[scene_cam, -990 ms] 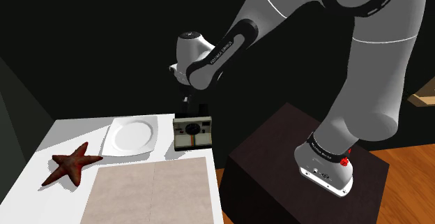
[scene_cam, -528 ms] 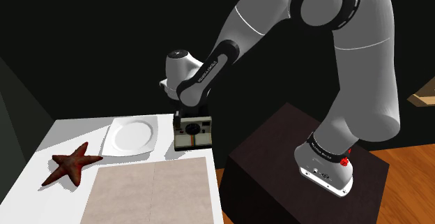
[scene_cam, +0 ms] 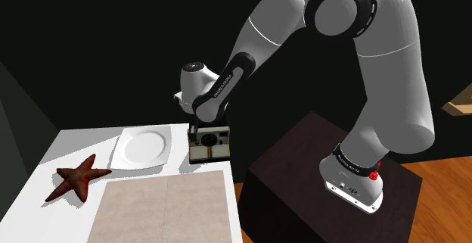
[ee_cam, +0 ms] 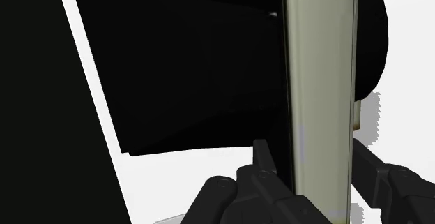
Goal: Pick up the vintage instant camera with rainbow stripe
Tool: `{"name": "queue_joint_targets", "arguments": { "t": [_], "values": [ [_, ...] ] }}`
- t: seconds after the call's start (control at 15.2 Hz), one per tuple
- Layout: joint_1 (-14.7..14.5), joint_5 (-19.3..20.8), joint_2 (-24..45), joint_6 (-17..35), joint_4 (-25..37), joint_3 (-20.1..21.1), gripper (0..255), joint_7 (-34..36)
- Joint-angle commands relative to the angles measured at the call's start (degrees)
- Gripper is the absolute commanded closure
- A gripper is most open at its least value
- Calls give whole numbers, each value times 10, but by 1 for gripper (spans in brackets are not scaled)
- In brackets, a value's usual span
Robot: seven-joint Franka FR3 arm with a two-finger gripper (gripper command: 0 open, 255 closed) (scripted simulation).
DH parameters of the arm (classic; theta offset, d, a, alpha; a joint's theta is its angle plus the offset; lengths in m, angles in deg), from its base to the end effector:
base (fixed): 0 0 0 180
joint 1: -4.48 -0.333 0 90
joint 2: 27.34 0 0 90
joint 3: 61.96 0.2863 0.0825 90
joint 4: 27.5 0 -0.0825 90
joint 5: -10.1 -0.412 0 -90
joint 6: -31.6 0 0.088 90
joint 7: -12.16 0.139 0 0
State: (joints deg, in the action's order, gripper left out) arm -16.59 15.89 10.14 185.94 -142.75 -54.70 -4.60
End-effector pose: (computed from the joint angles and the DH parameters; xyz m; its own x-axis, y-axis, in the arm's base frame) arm 0.5198 0.2898 0.0484 0.6596 0.7504 0.0439 0.7515 -0.6595 -0.0182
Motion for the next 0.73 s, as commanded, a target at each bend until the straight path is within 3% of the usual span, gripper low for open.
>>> {"name": "queue_joint_targets", "arguments": {
  "t": [0.0,0.66],
  "values": [
    [0,0,1,1,0,0,255,0],
    [4,-3,-20,-14,-6,4,255,-3]
  ]
}}
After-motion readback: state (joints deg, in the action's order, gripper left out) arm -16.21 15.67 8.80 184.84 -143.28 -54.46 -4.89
